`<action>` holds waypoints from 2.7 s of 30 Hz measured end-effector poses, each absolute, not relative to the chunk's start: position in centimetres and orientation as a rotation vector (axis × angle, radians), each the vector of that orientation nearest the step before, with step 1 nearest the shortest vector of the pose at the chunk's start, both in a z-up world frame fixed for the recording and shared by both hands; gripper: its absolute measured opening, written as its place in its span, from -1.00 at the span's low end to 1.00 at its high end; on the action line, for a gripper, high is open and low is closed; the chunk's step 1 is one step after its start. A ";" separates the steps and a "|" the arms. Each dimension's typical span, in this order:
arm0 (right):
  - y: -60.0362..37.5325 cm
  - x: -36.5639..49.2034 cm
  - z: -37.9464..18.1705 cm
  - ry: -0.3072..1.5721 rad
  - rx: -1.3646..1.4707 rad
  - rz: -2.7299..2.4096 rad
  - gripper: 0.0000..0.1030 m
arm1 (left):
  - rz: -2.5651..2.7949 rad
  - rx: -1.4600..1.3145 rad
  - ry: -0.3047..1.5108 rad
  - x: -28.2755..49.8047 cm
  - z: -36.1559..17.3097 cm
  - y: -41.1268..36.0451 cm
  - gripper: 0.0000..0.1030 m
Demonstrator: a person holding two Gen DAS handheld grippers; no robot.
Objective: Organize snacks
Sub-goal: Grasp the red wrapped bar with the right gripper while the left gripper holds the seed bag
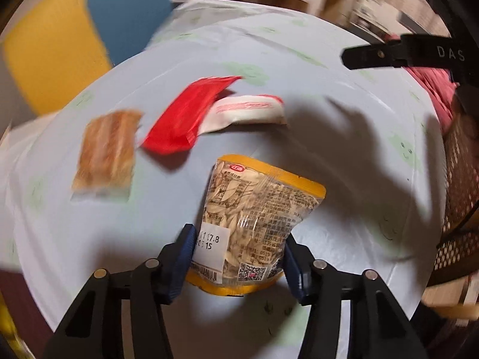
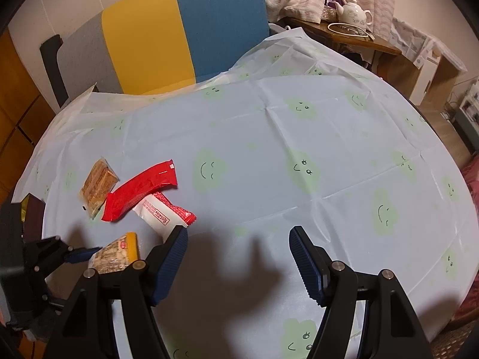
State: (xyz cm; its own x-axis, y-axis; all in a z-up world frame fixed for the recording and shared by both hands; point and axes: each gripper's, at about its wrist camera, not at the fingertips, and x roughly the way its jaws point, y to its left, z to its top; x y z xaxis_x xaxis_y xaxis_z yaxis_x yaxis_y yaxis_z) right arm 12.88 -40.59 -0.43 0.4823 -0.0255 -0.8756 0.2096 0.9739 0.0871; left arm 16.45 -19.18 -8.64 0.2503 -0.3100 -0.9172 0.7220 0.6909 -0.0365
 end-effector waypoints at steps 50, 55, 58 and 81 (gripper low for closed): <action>-20.4 19.9 -7.1 1.330 -0.247 0.542 0.03 | -0.446 0.120 0.990 6.2 -7.7 -7.7 0.04; -20.3 17.7 -7.4 1.344 -0.242 0.487 0.63 | -0.423 0.127 0.989 5.9 -7.6 -8.1 0.04; -20.3 17.6 -7.3 1.330 -0.139 0.444 0.72 | -0.410 0.129 0.992 5.8 -7.6 -8.2 0.04; -20.8 8.2 -7.4 1.219 -0.143 0.318 -0.12 | -0.361 0.163 0.989 4.8 -7.7 -8.2 0.05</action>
State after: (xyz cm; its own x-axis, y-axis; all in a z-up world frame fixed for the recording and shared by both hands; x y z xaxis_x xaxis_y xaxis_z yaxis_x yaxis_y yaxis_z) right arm 8.16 -20.84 -7.36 0.3070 0.1628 -0.9377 -0.3154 0.9470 0.0612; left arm 4.77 -8.23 -7.65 0.4960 -0.2230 -0.8392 0.3699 0.9287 -0.0282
